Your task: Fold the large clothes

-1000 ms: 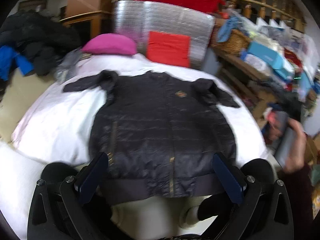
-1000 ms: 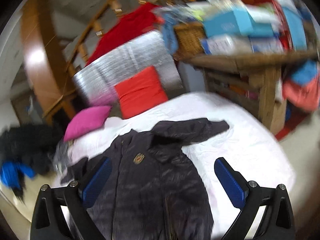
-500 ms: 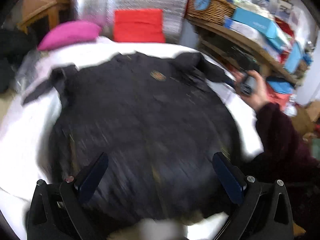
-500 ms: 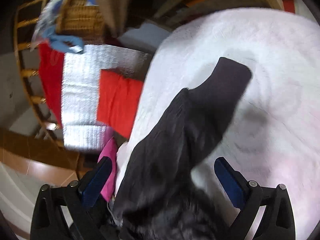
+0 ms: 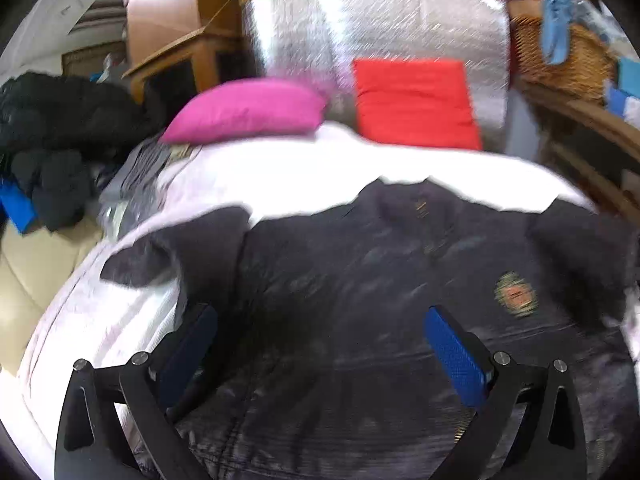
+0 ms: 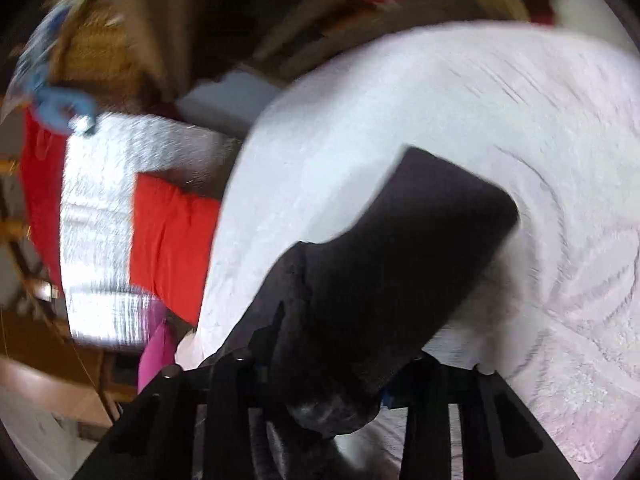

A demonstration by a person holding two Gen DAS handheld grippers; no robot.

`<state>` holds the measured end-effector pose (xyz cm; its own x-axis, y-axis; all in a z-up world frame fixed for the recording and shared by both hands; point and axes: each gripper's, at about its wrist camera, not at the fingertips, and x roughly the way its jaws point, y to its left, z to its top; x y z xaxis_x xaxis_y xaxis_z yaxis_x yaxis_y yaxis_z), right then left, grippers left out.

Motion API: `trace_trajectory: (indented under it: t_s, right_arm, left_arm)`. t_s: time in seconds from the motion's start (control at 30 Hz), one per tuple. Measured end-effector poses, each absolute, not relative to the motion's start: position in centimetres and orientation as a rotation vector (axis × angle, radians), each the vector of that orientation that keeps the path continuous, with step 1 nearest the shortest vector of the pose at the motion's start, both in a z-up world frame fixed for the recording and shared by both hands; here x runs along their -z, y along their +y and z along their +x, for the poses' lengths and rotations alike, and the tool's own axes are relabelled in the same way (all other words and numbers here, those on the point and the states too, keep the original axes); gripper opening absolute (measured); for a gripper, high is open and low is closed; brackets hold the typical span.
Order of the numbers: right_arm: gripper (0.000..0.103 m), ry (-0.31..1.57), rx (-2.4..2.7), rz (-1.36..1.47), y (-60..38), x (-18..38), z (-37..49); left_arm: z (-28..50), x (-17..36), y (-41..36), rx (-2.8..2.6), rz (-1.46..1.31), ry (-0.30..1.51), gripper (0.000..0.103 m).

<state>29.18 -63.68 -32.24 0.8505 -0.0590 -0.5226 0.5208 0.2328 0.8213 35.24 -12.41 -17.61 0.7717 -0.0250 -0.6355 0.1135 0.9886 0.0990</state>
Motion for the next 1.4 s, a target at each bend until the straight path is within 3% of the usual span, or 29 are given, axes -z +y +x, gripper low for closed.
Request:
trace_trajectory:
  t_s: [0.1,0.33,0.57,0.63,0.67,0.8,1.13,1.4]
  right_arm:
    - [0.035,0.382,0.364,1.136,-61.6,28.6,29.7]
    - [0.035,0.306,0.137,0.837,-51.5,21.2,31.2]
    - [0.037,0.427,-0.076,0.681,-41.2,21.6,35.2]
    - [0.044,0.468,-0.146,0.678,-39.0,22.1,36.1]
    - [0.059,0.488,-0.174,0.674,-38.0,22.4,36.4]
    - [0.080,0.511,-0.301,0.617,-34.7,22.0,36.5]
    - [0.084,0.605,-0.581,0.612,-32.2,22.9,33.9]
    - [0.084,0.590,-0.119,0.539,-40.6,22.1,30.8]
  left_arm:
    - [36.5,17.9,-10.5,0.064,0.067,0.760,0.103]
    - [35.6,16.1,-5.4,-0.086,0.022,0.695,0.103]
    - [36.5,15.7,-2.7,-0.172,-0.017,0.692,0.103]
    - [36.7,15.8,-2.2,-0.182,-0.024,0.695,0.103]
    - [36.6,15.7,-1.7,-0.188,-0.031,0.696,0.103]
    - [36.9,15.5,0.0,-0.220,-0.081,0.697,0.103]
    - [37.1,15.6,2.0,-0.229,-0.167,0.710,0.103]
    - [37.1,16.4,2.8,-0.094,-0.217,0.781,0.103]
